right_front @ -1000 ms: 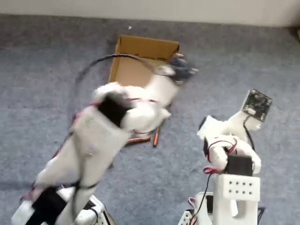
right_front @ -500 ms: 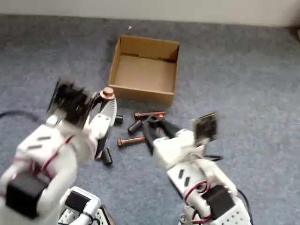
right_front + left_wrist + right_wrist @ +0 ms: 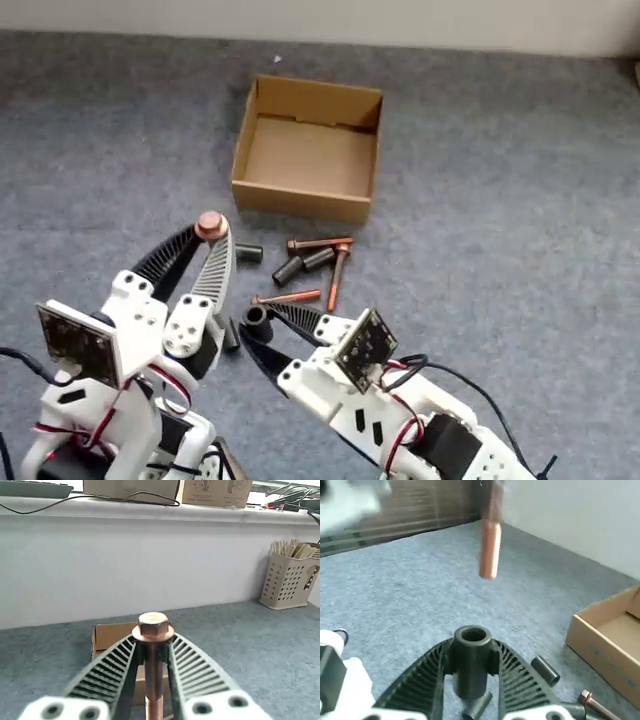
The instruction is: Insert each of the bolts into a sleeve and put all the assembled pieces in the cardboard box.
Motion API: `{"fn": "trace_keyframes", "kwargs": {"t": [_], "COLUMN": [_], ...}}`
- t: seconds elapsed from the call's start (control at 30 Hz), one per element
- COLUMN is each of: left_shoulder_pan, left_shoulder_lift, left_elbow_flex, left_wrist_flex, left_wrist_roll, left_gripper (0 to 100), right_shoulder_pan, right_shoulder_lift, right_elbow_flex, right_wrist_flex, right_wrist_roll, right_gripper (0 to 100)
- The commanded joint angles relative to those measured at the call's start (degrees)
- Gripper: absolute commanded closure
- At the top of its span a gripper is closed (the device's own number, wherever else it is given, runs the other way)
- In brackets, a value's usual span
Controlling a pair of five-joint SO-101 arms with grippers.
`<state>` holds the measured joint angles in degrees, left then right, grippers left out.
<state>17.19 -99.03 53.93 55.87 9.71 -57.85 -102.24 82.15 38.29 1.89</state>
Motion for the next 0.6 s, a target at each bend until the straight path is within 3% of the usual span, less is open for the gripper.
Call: {"fn": "trace_keyframes", "kwargs": {"t": [0.0,0.27,0.57], "left_shoulder_pan": [4.88,11.91,12.44], "left_shoulder_lift": [-4.70,-5.23,-5.32], "left_elbow_flex": [3.56,3.65,3.38], "left_wrist_flex": [-2.37,-2.11,-0.62], "left_wrist_roll": [1.23,1.32,1.32], "left_gripper": [100,100,100], "right_shoulder_pan": [-1.10,-0.84,2.86], "right_shoulder_lift": [-1.27,-1.63,-1.63], "right_elbow_flex": [-0.48,-0.48,-0.48], "right_wrist_flex": [-1.45,-1.54,-4.00], "right_wrist_roll": [0.97,0.88,0.62], "right_gripper": [99.3,99.3,99.3]}}
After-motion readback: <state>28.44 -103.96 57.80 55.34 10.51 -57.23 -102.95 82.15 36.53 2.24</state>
